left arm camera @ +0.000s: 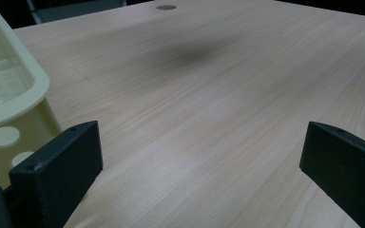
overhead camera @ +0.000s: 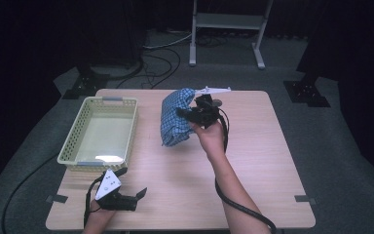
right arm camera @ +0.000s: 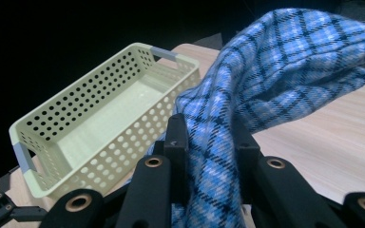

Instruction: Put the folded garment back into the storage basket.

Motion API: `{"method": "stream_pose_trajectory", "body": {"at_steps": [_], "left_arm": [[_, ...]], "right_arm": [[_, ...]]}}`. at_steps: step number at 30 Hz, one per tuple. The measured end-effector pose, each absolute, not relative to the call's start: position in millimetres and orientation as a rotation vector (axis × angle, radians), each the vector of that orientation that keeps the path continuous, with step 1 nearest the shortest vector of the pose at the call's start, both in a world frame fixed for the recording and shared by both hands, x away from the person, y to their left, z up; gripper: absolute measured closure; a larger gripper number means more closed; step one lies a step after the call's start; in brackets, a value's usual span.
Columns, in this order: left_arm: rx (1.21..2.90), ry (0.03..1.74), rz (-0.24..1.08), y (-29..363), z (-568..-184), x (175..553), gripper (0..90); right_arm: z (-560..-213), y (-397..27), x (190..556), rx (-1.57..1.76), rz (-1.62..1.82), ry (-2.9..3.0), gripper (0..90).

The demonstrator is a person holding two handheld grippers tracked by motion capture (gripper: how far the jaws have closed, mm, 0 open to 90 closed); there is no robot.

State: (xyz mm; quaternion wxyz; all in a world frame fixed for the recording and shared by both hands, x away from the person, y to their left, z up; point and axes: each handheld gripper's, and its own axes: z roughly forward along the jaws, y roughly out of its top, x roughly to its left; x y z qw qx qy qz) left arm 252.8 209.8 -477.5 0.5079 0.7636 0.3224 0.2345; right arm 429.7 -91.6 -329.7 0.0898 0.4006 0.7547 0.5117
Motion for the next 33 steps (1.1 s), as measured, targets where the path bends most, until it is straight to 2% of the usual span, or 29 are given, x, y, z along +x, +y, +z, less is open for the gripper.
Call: {"method": "stream_pose_trajectory", "body": {"at_steps": [33], "left_arm": [[1.834,0.779,0.569,210.4,-477.4,252.7,0.0]], "right_arm": [[-329.3,20.4,441.8,1.089,1.620,2.381,74.8]]}}
